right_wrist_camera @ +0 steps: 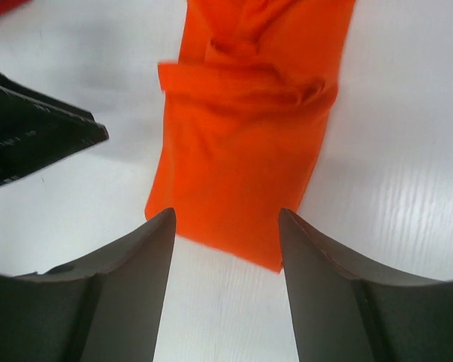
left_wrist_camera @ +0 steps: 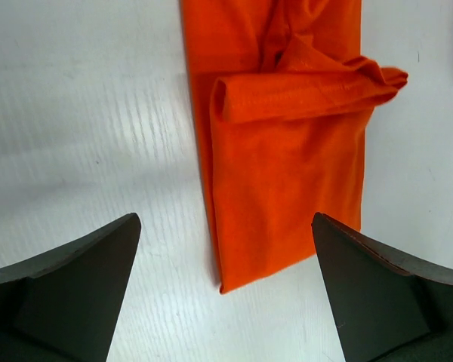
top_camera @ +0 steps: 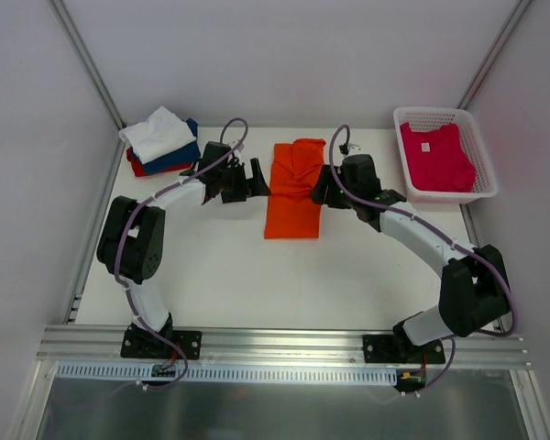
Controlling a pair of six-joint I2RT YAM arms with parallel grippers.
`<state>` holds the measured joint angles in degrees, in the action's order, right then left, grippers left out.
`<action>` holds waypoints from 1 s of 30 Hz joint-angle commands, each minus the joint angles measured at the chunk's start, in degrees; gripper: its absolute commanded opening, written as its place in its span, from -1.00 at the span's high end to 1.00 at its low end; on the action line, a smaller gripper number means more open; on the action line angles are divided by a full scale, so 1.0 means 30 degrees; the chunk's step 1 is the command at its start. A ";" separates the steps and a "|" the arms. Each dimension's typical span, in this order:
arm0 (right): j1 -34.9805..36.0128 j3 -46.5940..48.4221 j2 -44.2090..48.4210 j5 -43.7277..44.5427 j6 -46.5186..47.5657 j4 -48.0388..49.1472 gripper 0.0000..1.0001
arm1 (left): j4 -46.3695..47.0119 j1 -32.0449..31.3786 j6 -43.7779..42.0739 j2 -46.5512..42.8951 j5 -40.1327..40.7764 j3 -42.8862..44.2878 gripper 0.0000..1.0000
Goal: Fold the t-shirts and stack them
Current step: Fold the tshirt
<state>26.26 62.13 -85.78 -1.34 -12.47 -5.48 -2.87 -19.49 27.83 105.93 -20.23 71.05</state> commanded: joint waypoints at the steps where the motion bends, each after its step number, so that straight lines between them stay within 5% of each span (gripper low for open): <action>1: 0.0854 -0.1985 0.0613 0.0302 -0.0910 0.0124 -0.20 | 0.0079 -0.0827 0.0331 -0.1703 0.0180 -0.1267 -0.98; 17: 0.2232 -0.7202 0.3982 0.2176 -0.2611 0.0946 -0.19 | 0.2713 -0.2323 0.1912 -0.3961 0.0473 -0.6951 -0.90; 30: 0.2642 -0.8404 0.3193 0.2294 -0.3314 0.2469 -0.11 | 0.4532 -0.2499 0.2704 -0.3934 0.0532 -0.9151 -0.72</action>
<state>33.76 37.28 -75.24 4.34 -21.02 -2.00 9.58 -26.33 34.94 94.04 -18.98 45.01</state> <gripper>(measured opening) 0.562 0.863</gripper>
